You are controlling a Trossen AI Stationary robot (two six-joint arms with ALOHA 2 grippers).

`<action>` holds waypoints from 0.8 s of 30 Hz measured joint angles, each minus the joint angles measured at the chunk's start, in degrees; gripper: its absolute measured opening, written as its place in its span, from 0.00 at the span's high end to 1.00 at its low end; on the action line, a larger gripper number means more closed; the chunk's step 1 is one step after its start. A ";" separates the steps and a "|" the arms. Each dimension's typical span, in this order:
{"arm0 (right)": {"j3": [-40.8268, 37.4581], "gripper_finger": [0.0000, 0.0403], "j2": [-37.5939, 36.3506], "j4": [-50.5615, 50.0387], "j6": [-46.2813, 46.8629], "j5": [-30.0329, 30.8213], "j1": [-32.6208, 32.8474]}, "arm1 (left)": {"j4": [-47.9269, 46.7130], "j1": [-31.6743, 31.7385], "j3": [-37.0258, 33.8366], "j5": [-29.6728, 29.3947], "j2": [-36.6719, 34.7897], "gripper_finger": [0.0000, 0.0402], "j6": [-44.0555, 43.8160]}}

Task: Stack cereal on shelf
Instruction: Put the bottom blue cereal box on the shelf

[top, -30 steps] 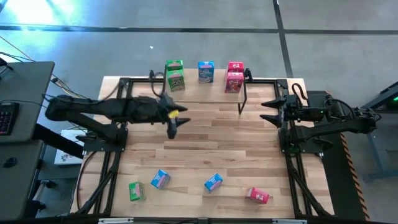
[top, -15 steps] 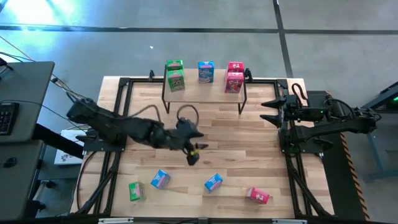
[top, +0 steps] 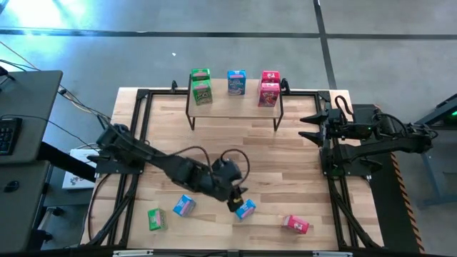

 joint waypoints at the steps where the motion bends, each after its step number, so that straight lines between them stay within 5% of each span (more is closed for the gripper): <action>1: 0.00 0.39 0.00 0.00 -0.01 -0.01 -0.02 | -0.01 -0.35 0.38 0.25 0.78 0.45 -0.86; 16: 0.00 0.39 0.01 0.00 -0.02 -0.01 0.00 | 2.50 -2.72 2.50 4.81 6.37 0.44 -7.39; 24: 0.00 0.39 0.01 0.00 -0.02 -0.02 -0.02 | 0.15 -2.77 2.50 6.87 6.40 0.29 -7.71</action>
